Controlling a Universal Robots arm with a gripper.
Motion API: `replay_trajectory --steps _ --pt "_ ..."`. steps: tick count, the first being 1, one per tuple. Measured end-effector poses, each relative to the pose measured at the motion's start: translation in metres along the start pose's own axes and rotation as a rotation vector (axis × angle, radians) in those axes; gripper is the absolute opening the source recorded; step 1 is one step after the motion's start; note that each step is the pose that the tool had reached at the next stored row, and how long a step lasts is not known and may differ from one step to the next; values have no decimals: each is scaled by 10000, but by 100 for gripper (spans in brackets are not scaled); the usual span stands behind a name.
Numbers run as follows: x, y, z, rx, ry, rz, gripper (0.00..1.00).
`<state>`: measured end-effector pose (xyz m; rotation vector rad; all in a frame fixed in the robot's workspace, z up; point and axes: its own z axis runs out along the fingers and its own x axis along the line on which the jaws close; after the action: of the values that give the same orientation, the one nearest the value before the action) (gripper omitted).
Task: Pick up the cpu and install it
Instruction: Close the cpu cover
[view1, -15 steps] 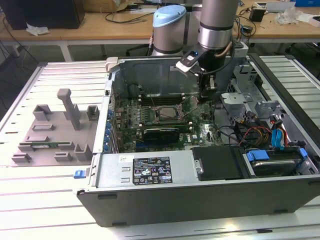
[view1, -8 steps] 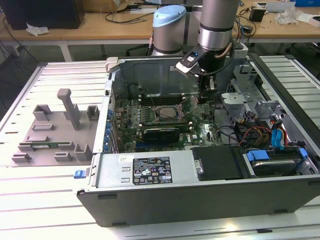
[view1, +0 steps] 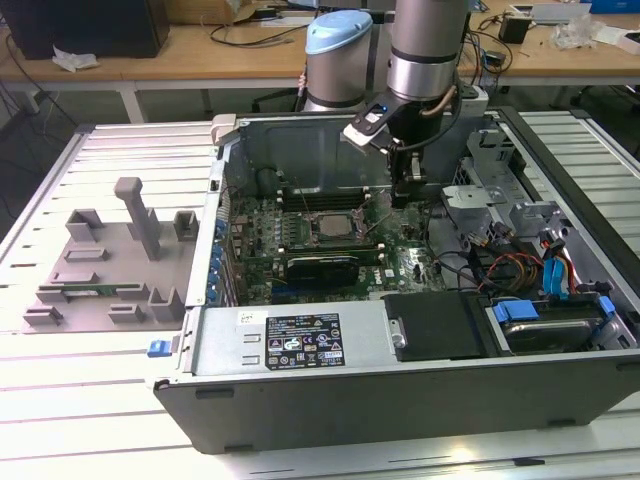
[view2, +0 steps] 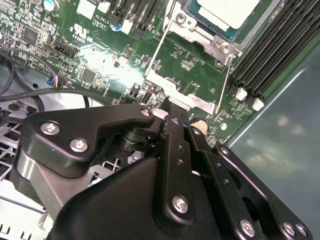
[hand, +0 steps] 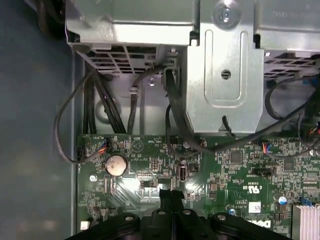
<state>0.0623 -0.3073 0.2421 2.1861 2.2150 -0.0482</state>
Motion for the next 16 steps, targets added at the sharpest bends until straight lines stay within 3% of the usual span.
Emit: replay_trajectory --steps 11,16 --pt "37 -251 -1 -42 0 12 11" --pt "59 -421 -2 -86 -1 32 11"
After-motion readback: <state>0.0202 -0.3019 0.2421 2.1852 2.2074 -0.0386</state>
